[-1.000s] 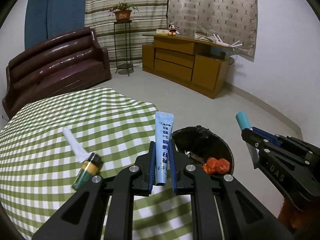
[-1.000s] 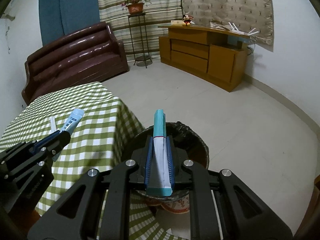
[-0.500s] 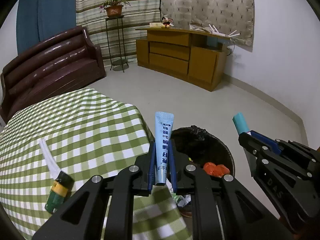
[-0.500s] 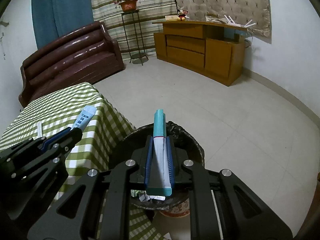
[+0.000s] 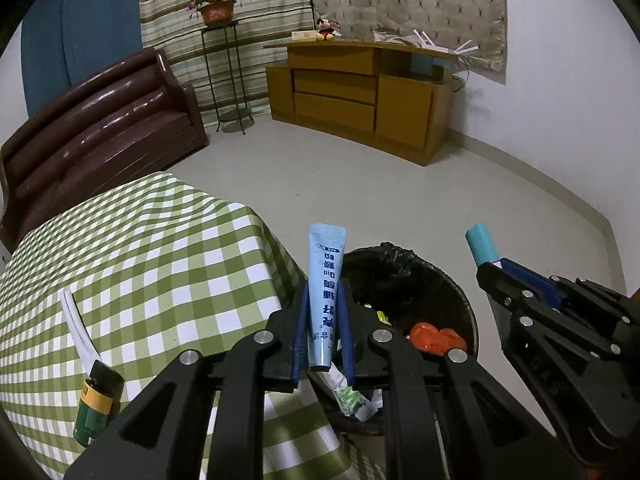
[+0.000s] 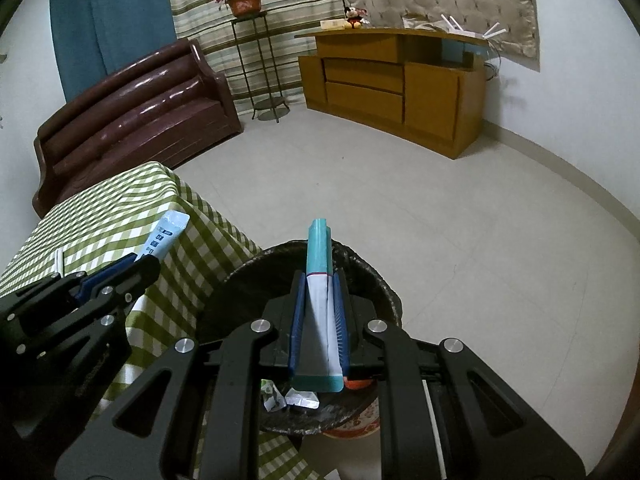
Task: Collect trash
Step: 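Carry the light blue tube and teal-white tube over the bin with both grippers, then open both grippers over the bin, dropping both tubes, then move both grippers back over the table toward the spray can, then grasp the green spray can with the right gripper, then lift the spray can with the right gripper while the left gripper approaches the white roll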
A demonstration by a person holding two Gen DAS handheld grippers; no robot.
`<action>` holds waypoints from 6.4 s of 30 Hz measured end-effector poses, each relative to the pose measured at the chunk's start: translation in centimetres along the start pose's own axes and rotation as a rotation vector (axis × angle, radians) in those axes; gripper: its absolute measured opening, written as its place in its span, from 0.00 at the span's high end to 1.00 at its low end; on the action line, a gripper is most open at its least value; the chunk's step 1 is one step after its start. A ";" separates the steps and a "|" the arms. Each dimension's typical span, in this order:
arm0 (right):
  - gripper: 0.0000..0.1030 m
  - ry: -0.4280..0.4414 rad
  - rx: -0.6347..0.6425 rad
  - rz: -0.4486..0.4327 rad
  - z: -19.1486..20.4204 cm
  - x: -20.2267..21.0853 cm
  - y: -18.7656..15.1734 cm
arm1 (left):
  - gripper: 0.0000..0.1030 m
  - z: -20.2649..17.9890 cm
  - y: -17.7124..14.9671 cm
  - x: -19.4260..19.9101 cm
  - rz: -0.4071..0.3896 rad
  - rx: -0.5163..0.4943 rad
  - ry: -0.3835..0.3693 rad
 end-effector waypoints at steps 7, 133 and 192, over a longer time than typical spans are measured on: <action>0.79 0.007 -0.025 0.001 -0.7 -0.2 0.2 | 0.72 -0.7 0.7 -0.5 0.009 -0.001 0.005; 0.77 0.084 0.238 0.090 18.7 -0.2 -1.9 | 0.34 20.9 -8.6 7.1 0.069 0.347 0.216; 0.77 0.166 0.218 0.109 17.1 -1.7 -0.9 | 0.32 23.2 -8.4 2.4 0.189 0.329 0.245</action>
Point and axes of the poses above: each gripper's, at about its wrist camera, not at the fingertips, and x roughly against the way its jaws point, z to its left, y to its top, the point moved 5 cm from there along -x, roughly the way its jaws point, and after that the axes turned 3 degrees about y, right-handed, at the moved point
